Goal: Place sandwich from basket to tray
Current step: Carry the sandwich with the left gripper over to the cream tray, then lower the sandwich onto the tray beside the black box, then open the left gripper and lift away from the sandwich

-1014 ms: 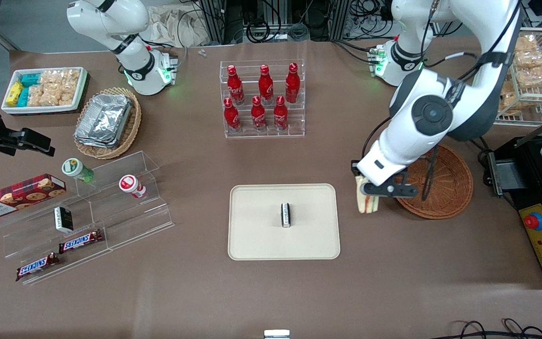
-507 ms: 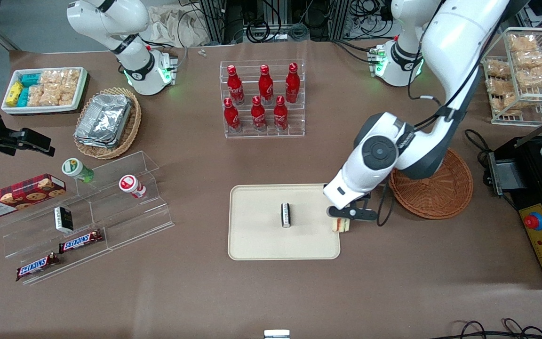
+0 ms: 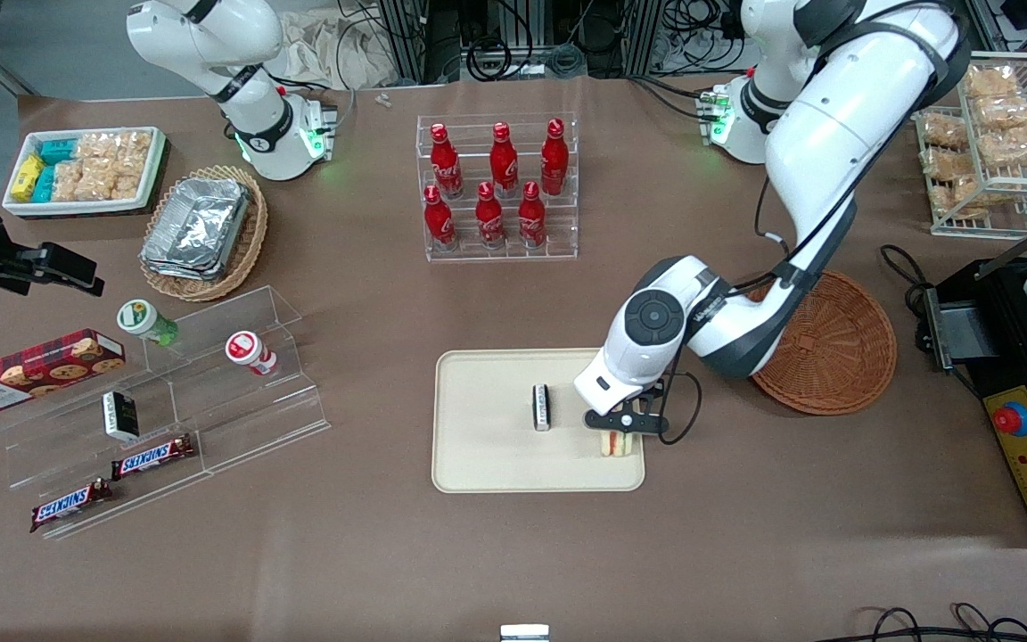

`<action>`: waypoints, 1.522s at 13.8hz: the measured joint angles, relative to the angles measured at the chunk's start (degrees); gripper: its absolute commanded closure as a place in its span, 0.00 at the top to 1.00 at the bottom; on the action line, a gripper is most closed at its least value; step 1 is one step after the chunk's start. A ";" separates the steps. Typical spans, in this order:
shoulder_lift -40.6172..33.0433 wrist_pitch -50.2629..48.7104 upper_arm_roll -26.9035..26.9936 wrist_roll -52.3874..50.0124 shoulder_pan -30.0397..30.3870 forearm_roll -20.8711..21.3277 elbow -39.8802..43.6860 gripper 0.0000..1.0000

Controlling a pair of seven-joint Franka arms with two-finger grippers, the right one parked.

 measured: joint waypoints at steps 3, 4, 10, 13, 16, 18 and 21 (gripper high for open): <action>1.76 0.01 -0.06 -0.12 -0.49 2.10 1.28 0.18; 2.25 0.01 -0.09 -0.41 -0.49 4.05 1.36 0.48; 3.18 0.34 -0.27 -0.82 -0.49 6.63 1.69 1.00; 3.33 0.99 -0.29 -1.46 -0.46 6.64 1.81 1.00; 1.71 0.92 -0.77 -2.11 -0.17 6.08 2.63 1.00; -2.33 -0.86 -0.98 -2.12 -0.18 1.83 2.62 1.00; -11.42 -7.56 -0.91 1.18 0.41 -7.81 1.91 1.00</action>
